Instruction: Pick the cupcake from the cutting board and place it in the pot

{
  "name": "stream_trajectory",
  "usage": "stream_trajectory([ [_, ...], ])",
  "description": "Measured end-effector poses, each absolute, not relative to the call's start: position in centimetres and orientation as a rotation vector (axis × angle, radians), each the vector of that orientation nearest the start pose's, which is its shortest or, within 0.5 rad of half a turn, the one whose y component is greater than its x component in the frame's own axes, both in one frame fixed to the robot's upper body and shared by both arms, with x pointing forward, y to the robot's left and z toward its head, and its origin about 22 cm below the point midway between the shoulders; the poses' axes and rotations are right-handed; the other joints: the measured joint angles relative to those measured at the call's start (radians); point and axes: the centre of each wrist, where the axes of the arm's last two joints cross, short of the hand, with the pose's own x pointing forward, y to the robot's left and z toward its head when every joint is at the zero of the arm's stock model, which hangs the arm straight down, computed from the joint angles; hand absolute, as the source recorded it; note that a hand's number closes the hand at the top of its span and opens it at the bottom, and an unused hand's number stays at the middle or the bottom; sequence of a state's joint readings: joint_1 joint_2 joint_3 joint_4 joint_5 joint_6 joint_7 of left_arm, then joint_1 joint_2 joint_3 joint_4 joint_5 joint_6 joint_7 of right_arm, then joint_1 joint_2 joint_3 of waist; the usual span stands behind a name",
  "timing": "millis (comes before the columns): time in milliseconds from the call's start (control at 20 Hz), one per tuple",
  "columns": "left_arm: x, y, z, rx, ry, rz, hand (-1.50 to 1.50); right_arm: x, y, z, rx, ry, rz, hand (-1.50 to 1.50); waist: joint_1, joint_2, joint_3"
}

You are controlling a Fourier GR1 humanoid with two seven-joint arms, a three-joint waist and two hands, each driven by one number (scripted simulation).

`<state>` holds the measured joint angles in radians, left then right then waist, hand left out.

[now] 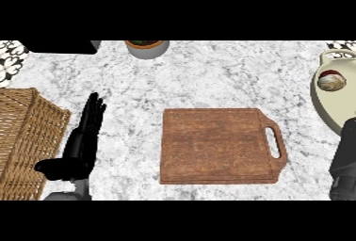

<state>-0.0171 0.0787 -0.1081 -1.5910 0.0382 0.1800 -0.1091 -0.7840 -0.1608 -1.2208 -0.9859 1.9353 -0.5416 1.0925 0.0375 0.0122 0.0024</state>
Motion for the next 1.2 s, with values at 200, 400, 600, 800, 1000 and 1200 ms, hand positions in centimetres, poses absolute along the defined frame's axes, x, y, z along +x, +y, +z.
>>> stream_trajectory([
  [200, 24.5, 21.9, 0.9, 0.085, -1.71, 0.011, 0.0, 34.3, -40.0, 7.6, -1.807, -0.328, -0.846, -1.5, -0.004, -0.001, -0.001],
  [400, 24.5, 21.9, 0.7, 0.076, -1.705, 0.013, 0.0, 33.3, -39.0, 6.8, -1.868, -0.41, -1.026, -1.5, -0.007, -0.002, -0.001],
  [600, 25.0, 21.7, 1.0, 0.084, -1.709, 0.016, 0.0, 32.1, -38.7, 5.0, -1.911, -0.421, -1.132, -1.5, -0.009, -0.005, -0.002],
  [800, 24.8, 21.7, 1.1, 0.082, -1.703, 0.012, 0.0, 31.2, -38.7, 4.0, -1.962, -0.437, -1.188, -1.5, -0.006, -0.009, -0.002],
  [1000, 24.8, 21.9, 1.1, 0.083, -1.702, 0.009, 0.0, 30.1, -38.9, 3.0, -2.007, -0.459, -1.199, -1.5, -0.007, -0.014, -0.003],
  [1200, 24.8, 22.0, 1.0, 0.087, -1.697, 0.016, 0.0, 29.0, -39.2, 2.5, -2.043, -0.483, -1.205, -1.5, -0.009, -0.017, -0.003],
])
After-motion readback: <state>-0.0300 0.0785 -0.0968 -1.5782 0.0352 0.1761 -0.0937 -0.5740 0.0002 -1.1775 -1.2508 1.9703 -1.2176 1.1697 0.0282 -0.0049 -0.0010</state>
